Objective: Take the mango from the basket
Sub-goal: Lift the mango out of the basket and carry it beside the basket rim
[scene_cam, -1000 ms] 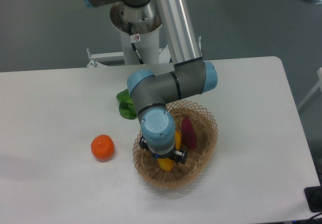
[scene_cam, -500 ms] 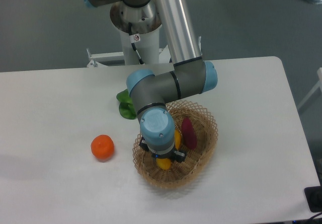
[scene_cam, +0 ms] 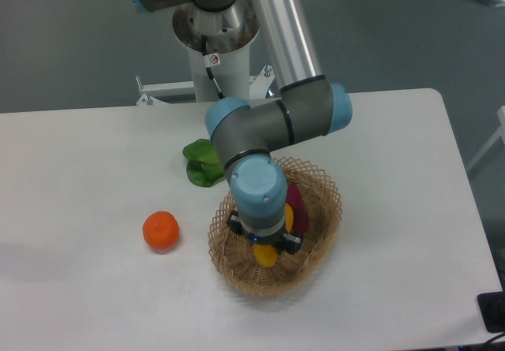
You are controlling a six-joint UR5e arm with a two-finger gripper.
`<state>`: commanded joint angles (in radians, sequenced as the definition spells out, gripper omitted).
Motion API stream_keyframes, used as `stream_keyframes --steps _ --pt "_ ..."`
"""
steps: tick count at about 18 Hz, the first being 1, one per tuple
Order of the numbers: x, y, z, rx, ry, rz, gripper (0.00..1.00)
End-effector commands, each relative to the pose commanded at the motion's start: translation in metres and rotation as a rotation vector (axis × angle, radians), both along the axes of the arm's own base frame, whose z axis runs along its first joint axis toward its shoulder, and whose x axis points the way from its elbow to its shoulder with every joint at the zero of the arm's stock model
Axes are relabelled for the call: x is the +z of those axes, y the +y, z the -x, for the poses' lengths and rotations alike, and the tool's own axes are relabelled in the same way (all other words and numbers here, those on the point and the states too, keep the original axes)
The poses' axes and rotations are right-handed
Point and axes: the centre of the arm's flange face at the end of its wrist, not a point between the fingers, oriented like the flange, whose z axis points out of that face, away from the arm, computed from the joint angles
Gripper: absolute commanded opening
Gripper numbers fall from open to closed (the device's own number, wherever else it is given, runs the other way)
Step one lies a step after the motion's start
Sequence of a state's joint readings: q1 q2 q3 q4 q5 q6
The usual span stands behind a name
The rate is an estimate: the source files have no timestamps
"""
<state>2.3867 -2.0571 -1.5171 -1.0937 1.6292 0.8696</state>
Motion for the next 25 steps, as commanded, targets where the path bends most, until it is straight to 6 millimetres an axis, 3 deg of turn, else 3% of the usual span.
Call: stream_keyframes --steps 5,16,25 --pt "0.026 -0.015 0.024 0.009 0.001 -0.066 0.45" --pt "0.048 -0.047 0.081 -0.087 0.048 -0.08 0.45" --pt "0.049 -0.056 0.088 -0.173 0.057 -0.06 0.48"
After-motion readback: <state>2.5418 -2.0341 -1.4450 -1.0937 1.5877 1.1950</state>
